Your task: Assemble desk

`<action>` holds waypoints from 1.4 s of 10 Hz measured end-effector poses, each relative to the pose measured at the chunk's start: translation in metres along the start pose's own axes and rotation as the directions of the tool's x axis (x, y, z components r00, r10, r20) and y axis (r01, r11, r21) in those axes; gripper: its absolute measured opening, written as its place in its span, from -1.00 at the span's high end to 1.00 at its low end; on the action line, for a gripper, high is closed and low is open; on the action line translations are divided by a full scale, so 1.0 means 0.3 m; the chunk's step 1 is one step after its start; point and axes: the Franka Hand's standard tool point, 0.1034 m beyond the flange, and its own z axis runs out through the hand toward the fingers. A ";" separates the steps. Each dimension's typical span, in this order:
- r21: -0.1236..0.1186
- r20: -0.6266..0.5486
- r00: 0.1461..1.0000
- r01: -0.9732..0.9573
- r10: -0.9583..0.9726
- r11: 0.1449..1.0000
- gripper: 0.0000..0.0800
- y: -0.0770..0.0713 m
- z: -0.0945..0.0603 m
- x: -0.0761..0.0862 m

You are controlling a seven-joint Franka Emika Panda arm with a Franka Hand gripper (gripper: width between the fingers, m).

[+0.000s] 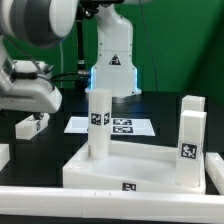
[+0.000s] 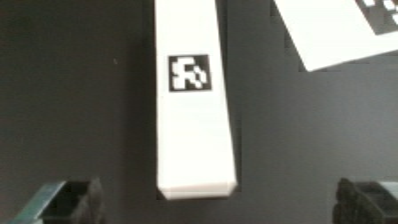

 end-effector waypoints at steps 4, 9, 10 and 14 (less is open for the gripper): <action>0.010 0.204 0.979 -0.025 0.023 1.000 -0.62 -0.002 0.051 -0.004; -0.007 0.226 0.973 -0.045 0.046 0.999 -0.62 0.008 0.114 0.024; -0.009 0.231 0.972 -0.046 0.046 0.999 -0.62 0.008 0.123 0.026; -0.019 0.287 0.957 -0.048 0.051 0.999 -0.62 0.020 0.119 0.034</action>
Offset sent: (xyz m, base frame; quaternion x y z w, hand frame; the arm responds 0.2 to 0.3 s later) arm 0.0003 0.0081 -0.0023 0.0002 -0.1936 0.0099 0.9810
